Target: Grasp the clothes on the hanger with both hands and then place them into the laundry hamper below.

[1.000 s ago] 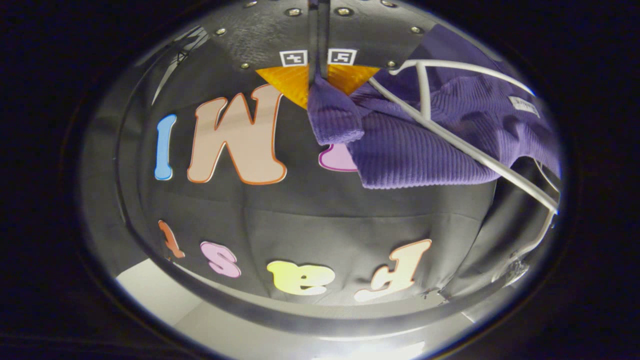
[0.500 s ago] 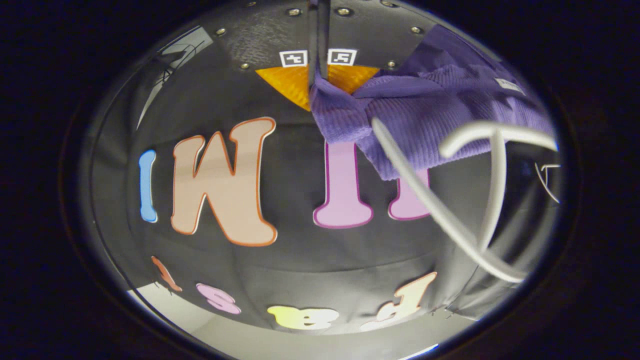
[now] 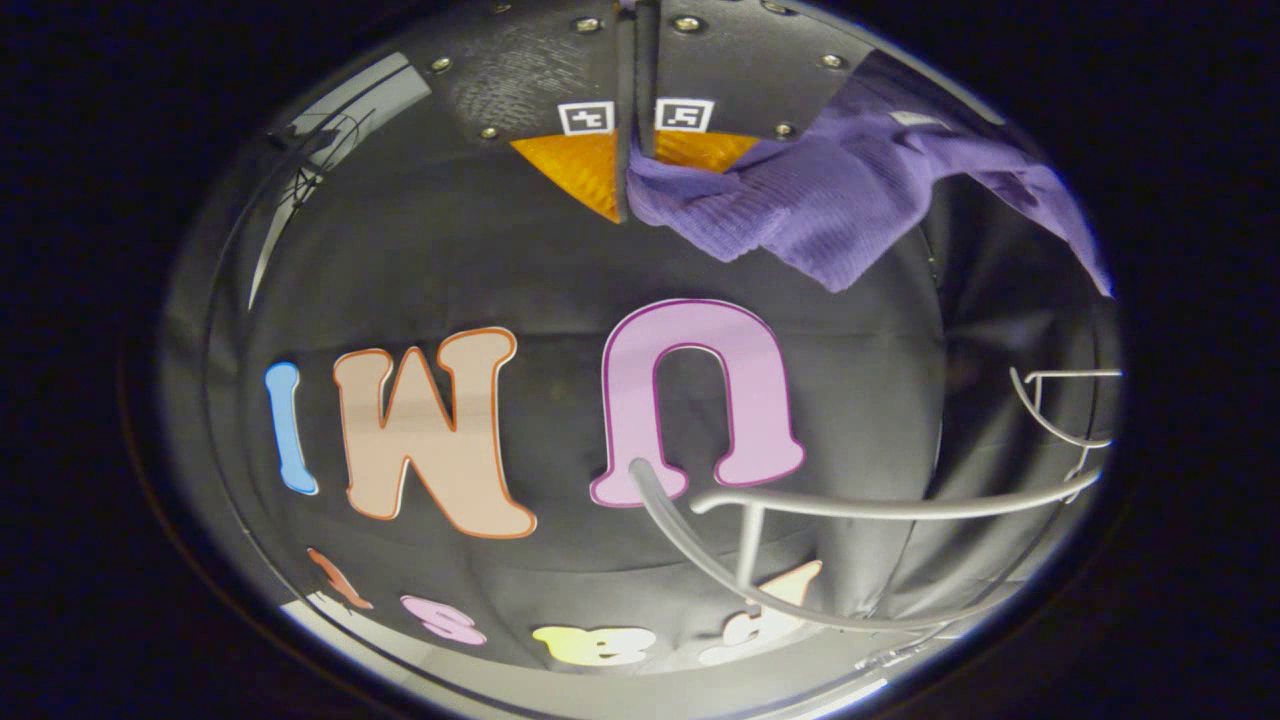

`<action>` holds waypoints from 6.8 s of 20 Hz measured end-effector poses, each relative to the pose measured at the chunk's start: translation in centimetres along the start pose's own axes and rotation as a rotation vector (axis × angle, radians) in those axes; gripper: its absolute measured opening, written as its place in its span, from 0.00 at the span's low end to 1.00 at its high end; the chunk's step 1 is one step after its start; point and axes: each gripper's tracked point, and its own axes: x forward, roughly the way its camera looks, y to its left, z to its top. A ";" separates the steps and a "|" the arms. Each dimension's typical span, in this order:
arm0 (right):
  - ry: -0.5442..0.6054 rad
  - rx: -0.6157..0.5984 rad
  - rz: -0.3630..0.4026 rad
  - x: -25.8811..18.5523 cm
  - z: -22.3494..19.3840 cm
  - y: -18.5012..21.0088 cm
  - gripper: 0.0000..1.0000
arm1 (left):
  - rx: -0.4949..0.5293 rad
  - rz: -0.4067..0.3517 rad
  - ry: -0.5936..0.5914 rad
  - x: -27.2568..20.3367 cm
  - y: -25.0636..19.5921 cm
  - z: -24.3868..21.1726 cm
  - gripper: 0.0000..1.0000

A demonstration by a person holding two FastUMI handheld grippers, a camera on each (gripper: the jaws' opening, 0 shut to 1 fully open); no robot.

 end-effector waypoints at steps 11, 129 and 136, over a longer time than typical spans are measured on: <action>-0.205 0.025 0.054 -14.3 10.4 2.1 0.00 | -0.026 -0.153 -0.139 -6.3 -5.7 5.8 0.02; -0.157 -0.042 -0.021 -33.3 5.0 -4.5 1.00 | -0.176 -0.296 -0.029 -13.5 -15.4 4.6 0.92; -0.168 0.003 -0.012 -34.5 4.9 -9.0 1.00 | -0.227 -0.283 -0.101 -14.1 -19.7 6.6 0.94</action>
